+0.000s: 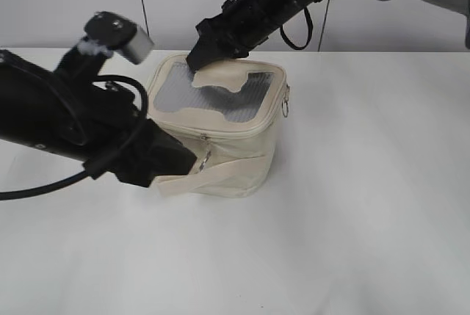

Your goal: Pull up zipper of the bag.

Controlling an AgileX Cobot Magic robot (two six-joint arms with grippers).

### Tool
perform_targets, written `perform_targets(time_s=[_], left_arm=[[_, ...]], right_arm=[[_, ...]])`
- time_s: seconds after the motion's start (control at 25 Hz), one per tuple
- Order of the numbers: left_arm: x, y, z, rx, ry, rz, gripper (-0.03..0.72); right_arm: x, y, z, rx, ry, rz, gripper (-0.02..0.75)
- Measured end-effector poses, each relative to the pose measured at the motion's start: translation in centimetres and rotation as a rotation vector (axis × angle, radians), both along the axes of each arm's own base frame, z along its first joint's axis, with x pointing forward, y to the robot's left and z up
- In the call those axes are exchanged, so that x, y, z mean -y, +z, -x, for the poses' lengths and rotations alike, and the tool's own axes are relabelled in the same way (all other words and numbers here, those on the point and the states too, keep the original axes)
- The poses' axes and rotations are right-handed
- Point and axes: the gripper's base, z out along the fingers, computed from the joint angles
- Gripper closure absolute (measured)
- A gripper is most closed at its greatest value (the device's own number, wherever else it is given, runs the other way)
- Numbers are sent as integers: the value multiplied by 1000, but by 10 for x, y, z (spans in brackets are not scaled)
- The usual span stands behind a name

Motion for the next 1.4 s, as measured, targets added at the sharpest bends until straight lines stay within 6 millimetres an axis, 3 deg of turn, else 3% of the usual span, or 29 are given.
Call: perform_targets(time_s=[0.08,0.16,0.36,0.52,0.68,0.8,0.92,0.96,1.12,1.24,1.4], left_arm=[[-12,13,7,-16,13,-21,402],[-24,27,14,14,39,-52,402],[-46,55,26,133,107,-79,409],[-63,55,11,145,215,-87,409],[-77,64,-26,150,270,-97,409],[-64,82,-67,155,188,-9,410],[-40,92,-113,156,67,68,407],[-32,91,-126,154,21,79,404],[1,74,-184,152,-137,78,354],[21,61,-211,137,-239,87,327],[38,35,-233,90,-349,82,320]], right_arm=[[1,2,2,-12,14,9,420],[2,5,4,-19,18,23,367],[12,15,5,-27,-32,101,351],[33,33,2,-21,-94,130,349],[72,54,7,2,-193,123,365],[104,63,29,35,-253,89,370],[135,43,65,44,-327,44,370],[141,28,81,40,-348,41,370],[152,-5,123,60,-373,35,370],[155,-21,135,50,-370,33,370],[155,-24,137,60,-376,27,370]])
